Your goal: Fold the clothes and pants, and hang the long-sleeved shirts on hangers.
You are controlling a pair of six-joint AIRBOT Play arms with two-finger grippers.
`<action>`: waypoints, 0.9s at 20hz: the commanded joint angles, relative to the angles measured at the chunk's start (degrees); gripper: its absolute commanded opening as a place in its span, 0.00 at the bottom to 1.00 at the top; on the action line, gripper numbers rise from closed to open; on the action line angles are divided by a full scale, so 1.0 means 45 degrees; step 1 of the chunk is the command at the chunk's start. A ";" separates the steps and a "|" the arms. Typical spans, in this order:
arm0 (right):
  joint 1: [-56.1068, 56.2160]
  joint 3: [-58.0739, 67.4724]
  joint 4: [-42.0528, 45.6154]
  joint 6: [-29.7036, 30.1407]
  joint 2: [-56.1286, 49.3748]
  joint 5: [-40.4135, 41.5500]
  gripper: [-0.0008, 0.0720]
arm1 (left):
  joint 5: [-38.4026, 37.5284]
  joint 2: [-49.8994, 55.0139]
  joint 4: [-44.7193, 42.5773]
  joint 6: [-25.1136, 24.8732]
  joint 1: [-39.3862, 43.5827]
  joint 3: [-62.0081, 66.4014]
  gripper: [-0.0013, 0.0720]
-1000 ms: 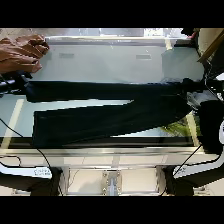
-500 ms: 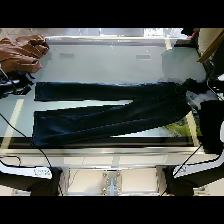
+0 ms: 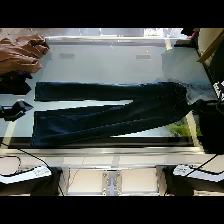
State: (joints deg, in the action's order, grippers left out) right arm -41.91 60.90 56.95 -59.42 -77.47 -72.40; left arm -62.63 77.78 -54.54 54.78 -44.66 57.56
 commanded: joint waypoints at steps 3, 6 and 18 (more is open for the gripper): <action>0.0408 -0.0593 -0.2322 0.0223 0.0767 -0.0593 0.62 | -0.0481 0.0427 -0.0029 -0.2662 -0.0704 -0.0486 0.96; 0.0957 -0.0593 -0.2458 0.0029 0.1107 -0.0763 0.52 | -0.1496 0.1671 0.0821 -0.3895 -0.0714 -0.0486 0.96; 0.1875 -0.0593 -0.2463 -0.0641 0.1758 -0.0792 0.52 | -0.0044 0.2477 0.1715 -0.5610 -0.0481 -0.0476 0.96</action>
State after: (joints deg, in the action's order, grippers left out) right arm -33.98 58.26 45.98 -61.47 -69.82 -75.90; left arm -63.90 88.68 -47.42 30.79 -47.22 55.44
